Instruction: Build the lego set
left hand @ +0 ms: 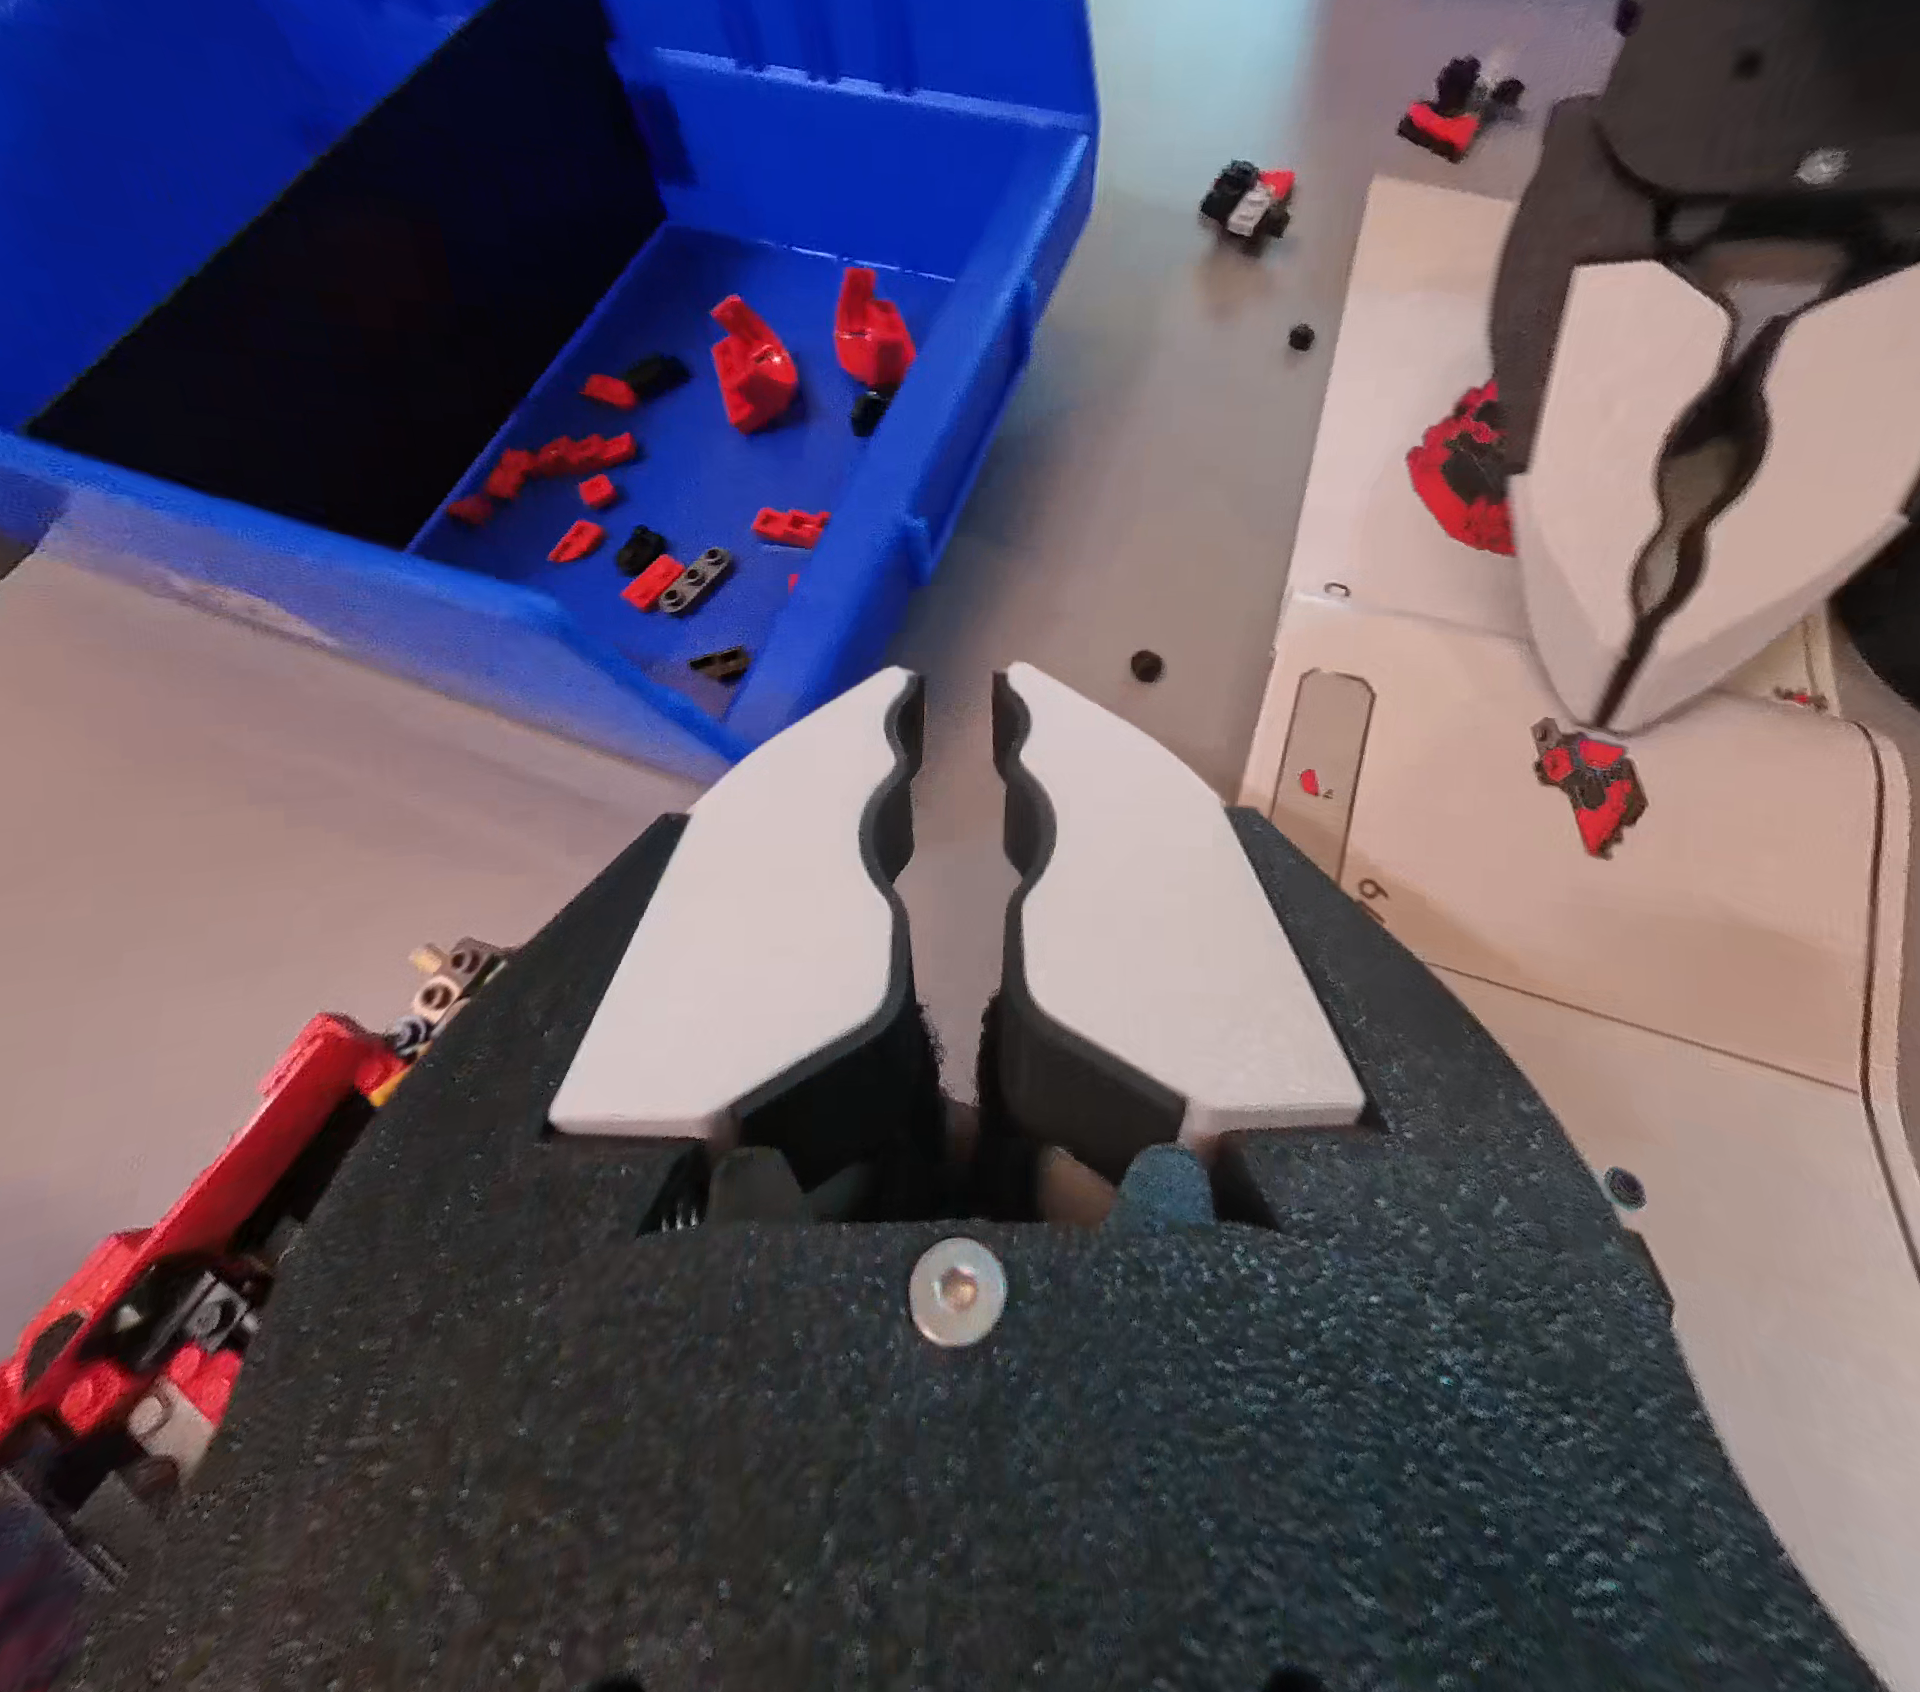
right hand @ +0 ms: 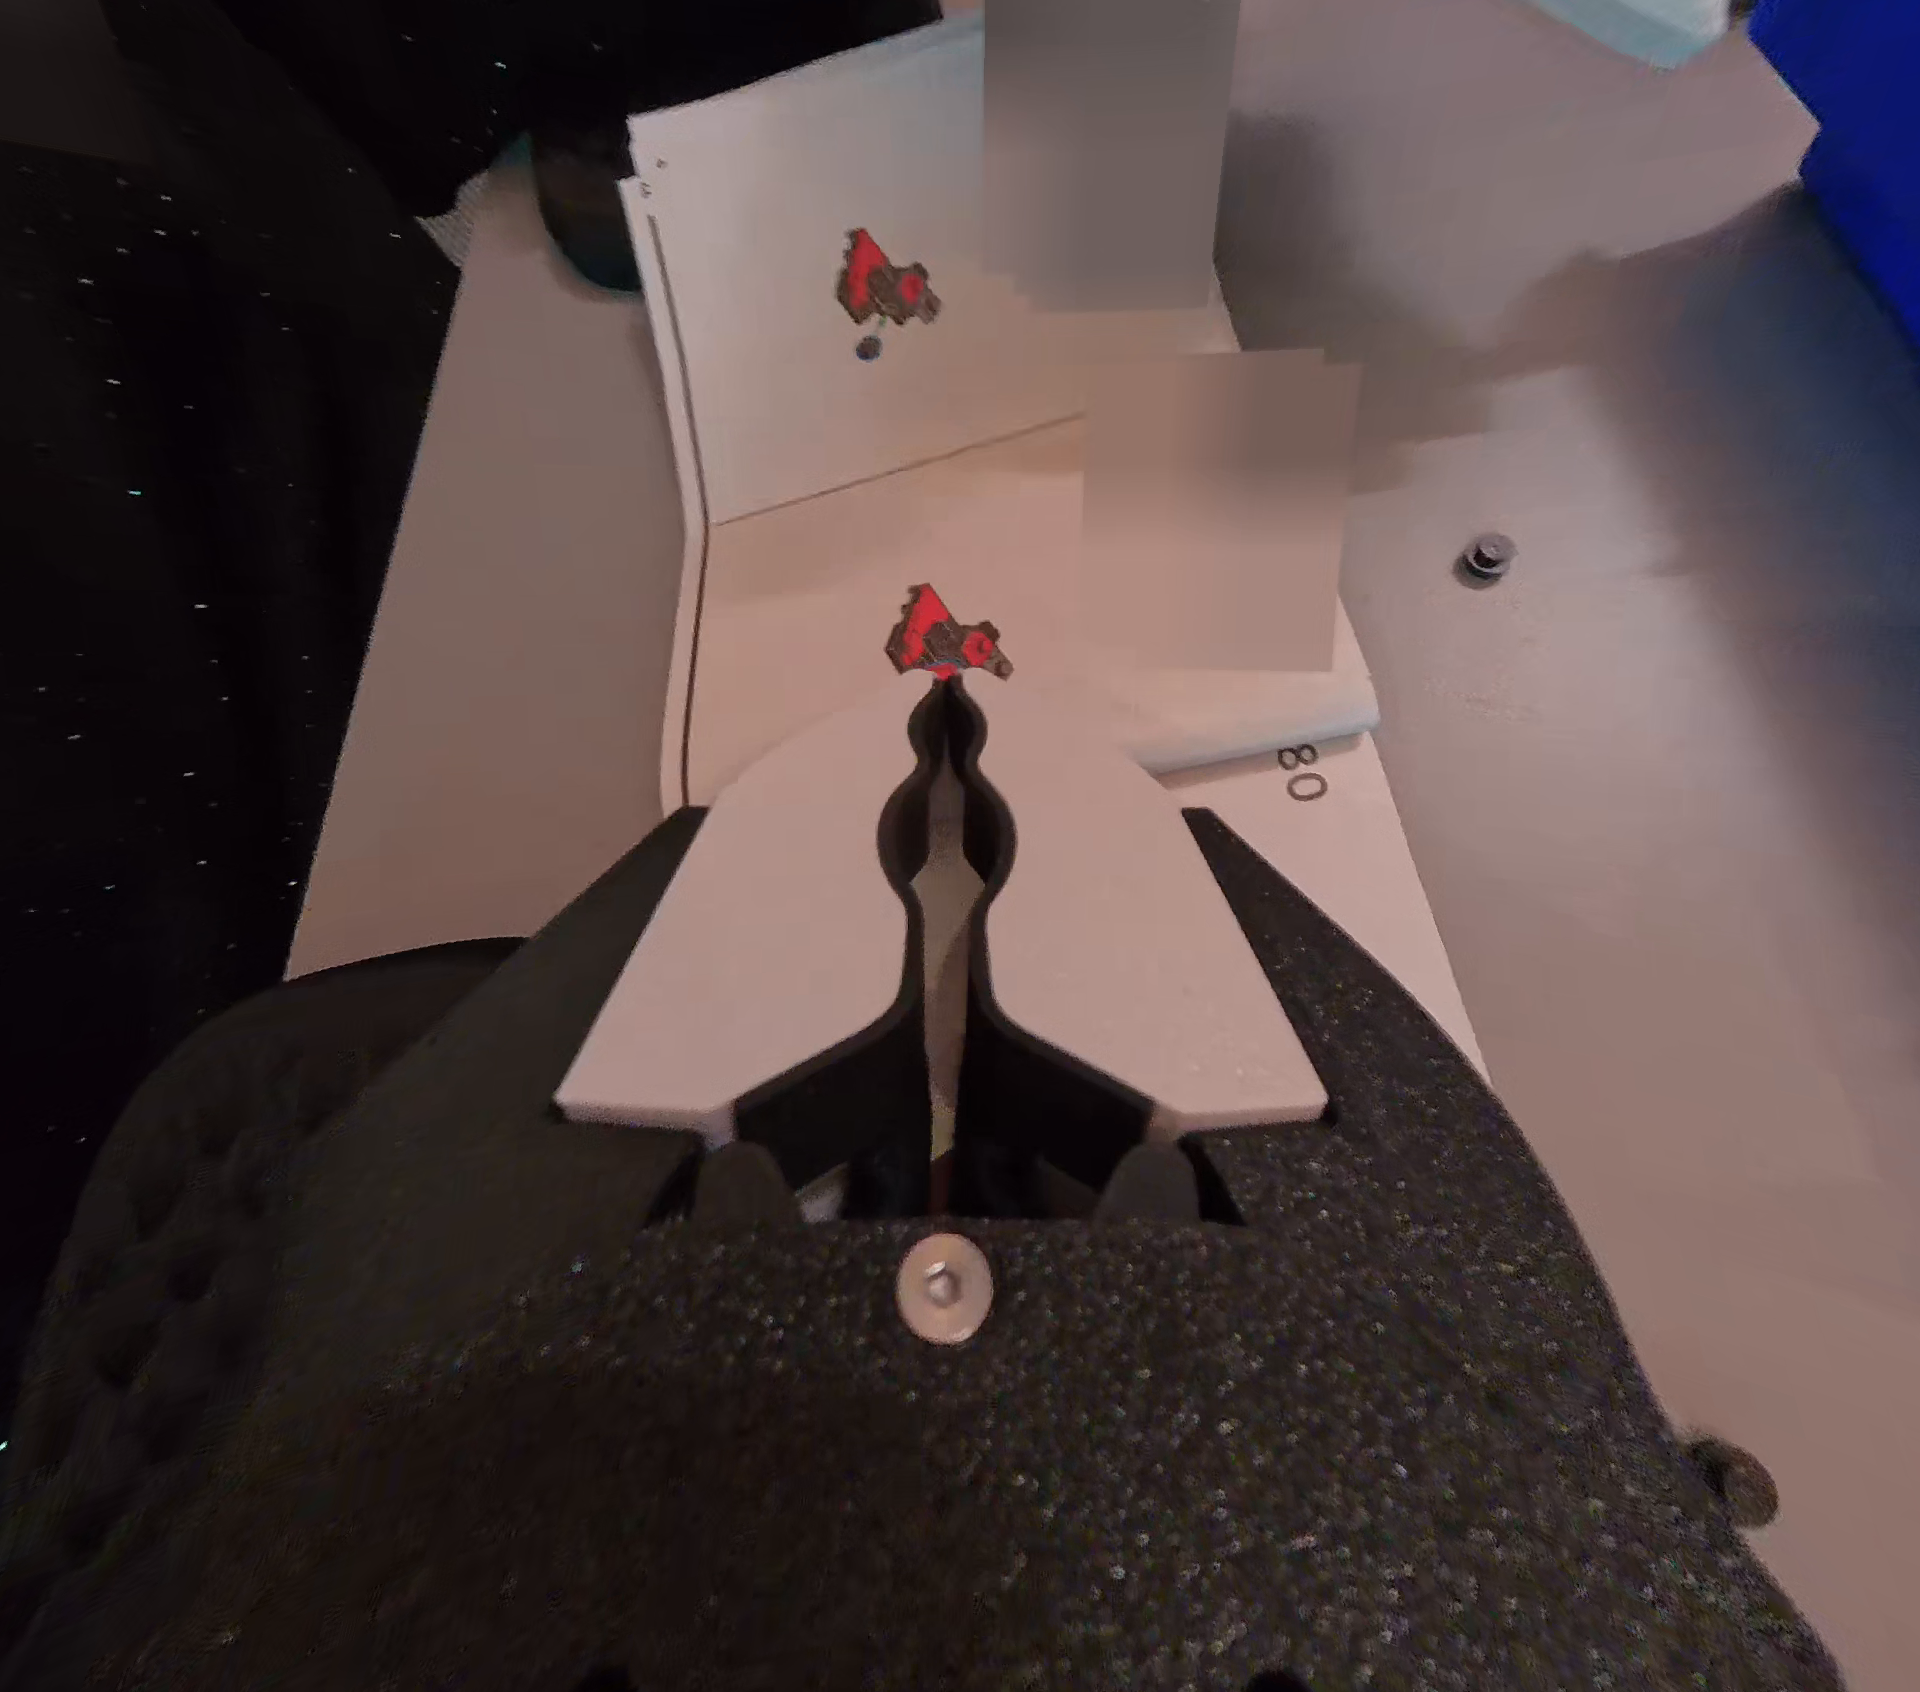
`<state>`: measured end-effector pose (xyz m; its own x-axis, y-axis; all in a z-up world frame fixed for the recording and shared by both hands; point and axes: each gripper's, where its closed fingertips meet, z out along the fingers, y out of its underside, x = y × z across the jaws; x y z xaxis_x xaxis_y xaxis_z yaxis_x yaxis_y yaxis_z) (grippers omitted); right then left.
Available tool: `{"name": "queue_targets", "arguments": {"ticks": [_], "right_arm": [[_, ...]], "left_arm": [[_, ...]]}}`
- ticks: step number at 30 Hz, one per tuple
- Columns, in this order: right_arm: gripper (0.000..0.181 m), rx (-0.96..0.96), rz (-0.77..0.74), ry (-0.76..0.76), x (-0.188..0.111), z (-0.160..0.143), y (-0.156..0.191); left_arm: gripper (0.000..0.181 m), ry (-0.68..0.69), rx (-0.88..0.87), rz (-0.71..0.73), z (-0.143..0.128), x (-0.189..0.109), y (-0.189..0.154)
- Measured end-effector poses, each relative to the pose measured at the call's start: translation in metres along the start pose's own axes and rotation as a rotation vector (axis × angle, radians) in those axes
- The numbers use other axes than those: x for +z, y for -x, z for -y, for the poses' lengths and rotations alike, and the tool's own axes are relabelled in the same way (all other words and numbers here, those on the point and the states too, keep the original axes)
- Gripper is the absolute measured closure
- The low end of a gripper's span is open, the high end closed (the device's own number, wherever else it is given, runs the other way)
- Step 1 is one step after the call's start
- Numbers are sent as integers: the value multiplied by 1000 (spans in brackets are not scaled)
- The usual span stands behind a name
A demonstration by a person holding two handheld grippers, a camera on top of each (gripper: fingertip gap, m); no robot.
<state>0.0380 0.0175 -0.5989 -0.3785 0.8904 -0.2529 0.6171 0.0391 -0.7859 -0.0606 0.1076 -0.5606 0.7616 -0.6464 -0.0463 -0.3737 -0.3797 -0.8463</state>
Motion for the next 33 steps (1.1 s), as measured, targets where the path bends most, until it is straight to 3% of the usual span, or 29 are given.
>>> {"name": "queue_targets", "arguments": {"ticks": [9,19,33], "right_arm": [[181,-59,-60,-92,-9,15,-5],[181,-3,-259,-195,-34,24,-38],[179,52,-250,-5,-17,-6,-42]], "left_arm": [[169,-15,-19,-9,0,1,1],[169,20,19,8,-5,5,0],[169,18,26,13,-6,6,0]]}}
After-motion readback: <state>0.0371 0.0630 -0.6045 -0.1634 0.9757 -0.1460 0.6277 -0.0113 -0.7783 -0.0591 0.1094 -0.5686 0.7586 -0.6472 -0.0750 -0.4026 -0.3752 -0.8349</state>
